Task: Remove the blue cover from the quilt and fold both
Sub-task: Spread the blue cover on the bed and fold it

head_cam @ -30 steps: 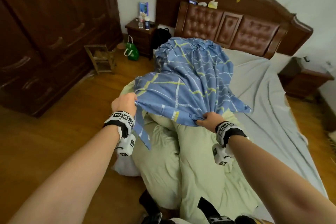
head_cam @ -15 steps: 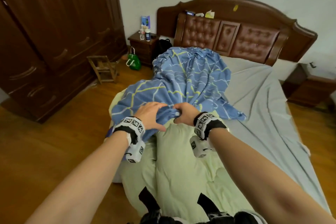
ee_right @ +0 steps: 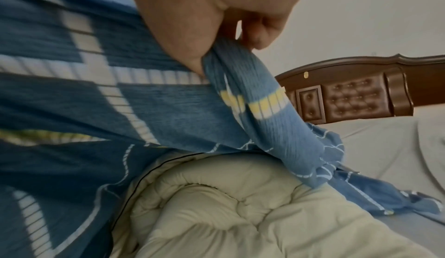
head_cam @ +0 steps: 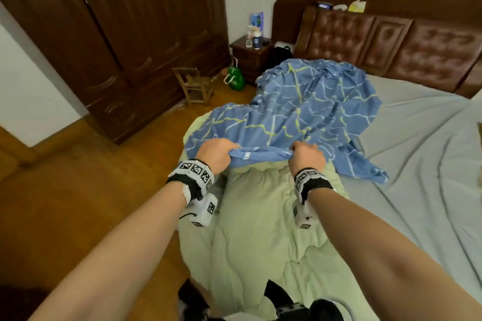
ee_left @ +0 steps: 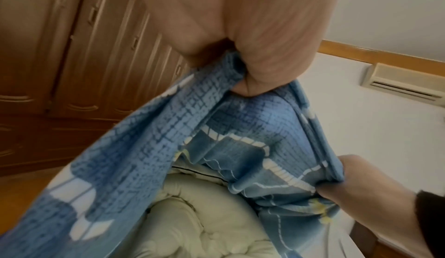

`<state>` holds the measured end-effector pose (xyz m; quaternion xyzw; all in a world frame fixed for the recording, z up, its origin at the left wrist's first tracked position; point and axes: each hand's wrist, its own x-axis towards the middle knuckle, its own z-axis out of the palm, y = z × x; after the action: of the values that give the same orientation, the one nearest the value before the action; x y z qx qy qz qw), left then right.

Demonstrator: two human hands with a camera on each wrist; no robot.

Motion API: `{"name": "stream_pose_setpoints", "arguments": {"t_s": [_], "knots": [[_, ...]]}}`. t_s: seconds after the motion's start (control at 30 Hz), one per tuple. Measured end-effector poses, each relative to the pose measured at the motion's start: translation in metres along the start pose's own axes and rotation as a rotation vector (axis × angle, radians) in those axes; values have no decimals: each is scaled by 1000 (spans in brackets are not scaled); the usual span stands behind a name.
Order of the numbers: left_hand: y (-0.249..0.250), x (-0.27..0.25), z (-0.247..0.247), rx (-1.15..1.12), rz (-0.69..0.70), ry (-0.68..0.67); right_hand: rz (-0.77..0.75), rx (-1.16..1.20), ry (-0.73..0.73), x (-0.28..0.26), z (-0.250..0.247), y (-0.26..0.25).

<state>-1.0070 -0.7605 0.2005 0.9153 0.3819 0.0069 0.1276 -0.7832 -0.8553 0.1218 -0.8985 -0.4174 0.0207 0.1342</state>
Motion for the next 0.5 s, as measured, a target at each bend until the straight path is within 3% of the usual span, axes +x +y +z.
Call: {"name": "stream_pose_setpoints", "arguments": {"t_s": [0.13,0.23,0.37,0.5], "knots": [[-1,-9,-13,-15,-69,-9,121,122,140,13,0,9],[-13,-7,-14,-57,-108,-37,287,149,65,19,-13,33],[-19,8,-18,-86,-114,-41,264,173,109,15,-30,52],[-21,30,-18,-95,-72,-20,281,213,25,5,-54,56]]}}
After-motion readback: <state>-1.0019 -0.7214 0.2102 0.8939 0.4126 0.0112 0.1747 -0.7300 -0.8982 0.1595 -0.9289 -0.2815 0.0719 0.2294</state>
